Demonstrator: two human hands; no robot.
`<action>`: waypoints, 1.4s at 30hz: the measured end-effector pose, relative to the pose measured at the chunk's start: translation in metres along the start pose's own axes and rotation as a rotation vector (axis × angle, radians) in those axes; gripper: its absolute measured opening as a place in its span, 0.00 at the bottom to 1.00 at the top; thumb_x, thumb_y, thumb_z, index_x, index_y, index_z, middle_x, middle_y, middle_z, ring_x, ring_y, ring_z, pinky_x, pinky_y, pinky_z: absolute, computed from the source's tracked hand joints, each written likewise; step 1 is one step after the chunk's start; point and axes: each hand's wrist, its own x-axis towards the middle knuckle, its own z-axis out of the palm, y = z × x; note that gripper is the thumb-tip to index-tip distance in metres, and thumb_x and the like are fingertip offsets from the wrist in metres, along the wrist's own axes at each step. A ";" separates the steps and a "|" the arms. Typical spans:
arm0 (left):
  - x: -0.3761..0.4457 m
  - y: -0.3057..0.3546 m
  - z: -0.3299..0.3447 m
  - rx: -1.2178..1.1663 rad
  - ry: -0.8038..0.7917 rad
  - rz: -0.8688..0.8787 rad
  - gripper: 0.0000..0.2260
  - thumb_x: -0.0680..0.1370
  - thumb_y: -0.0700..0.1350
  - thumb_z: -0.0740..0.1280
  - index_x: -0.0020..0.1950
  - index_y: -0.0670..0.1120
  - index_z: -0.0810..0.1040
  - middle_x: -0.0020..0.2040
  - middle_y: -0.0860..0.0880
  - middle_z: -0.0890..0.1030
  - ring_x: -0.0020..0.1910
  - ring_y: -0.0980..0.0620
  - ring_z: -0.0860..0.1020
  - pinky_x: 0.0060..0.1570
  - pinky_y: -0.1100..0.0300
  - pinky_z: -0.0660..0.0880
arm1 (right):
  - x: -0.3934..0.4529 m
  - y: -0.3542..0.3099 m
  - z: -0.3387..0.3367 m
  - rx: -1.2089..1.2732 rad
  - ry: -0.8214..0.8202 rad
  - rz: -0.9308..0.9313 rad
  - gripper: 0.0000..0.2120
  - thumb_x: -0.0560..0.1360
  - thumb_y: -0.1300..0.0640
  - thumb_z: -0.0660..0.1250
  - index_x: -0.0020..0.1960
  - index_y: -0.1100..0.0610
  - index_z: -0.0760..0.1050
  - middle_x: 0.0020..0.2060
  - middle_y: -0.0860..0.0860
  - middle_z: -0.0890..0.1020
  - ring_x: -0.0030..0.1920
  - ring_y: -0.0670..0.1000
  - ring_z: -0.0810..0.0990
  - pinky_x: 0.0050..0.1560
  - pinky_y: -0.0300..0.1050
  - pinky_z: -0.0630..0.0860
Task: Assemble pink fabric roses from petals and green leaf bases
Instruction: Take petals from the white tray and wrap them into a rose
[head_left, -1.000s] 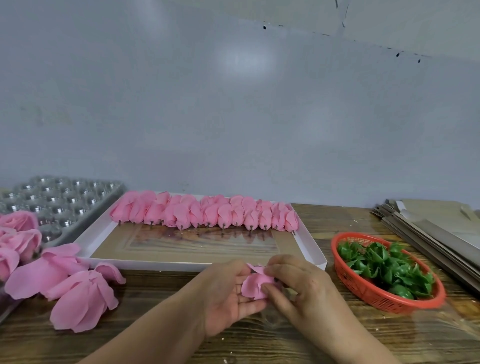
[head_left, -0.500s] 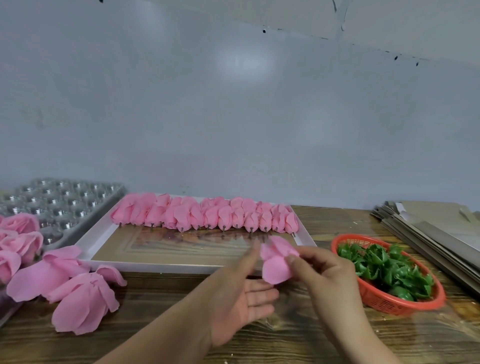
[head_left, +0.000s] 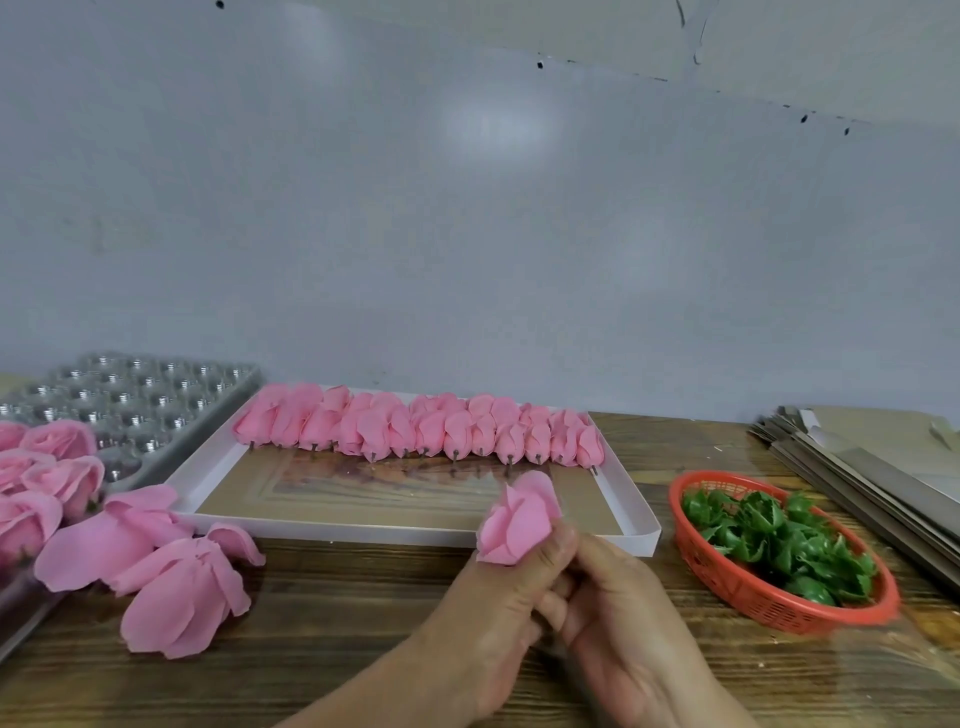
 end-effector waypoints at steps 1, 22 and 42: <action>0.001 0.001 -0.002 -0.018 0.000 0.003 0.23 0.63 0.50 0.76 0.56 0.46 0.78 0.40 0.45 0.78 0.33 0.55 0.75 0.35 0.62 0.70 | -0.001 0.000 0.001 0.003 0.027 0.018 0.13 0.68 0.56 0.66 0.46 0.62 0.84 0.45 0.63 0.84 0.38 0.53 0.83 0.33 0.41 0.80; -0.002 0.014 0.001 -0.317 -0.067 -0.080 0.08 0.66 0.43 0.75 0.43 0.41 0.85 0.41 0.39 0.82 0.39 0.44 0.83 0.39 0.53 0.81 | 0.001 0.010 -0.006 -0.690 0.104 -0.497 0.07 0.61 0.63 0.73 0.39 0.56 0.81 0.27 0.61 0.74 0.29 0.49 0.71 0.30 0.41 0.70; -0.002 0.022 -0.006 -0.029 -0.134 -0.009 0.29 0.52 0.53 0.84 0.47 0.44 0.81 0.48 0.38 0.74 0.50 0.41 0.69 0.48 0.48 0.65 | 0.002 0.007 -0.008 -0.584 -0.060 -0.396 0.11 0.60 0.54 0.73 0.36 0.61 0.79 0.27 0.61 0.71 0.28 0.53 0.67 0.30 0.45 0.67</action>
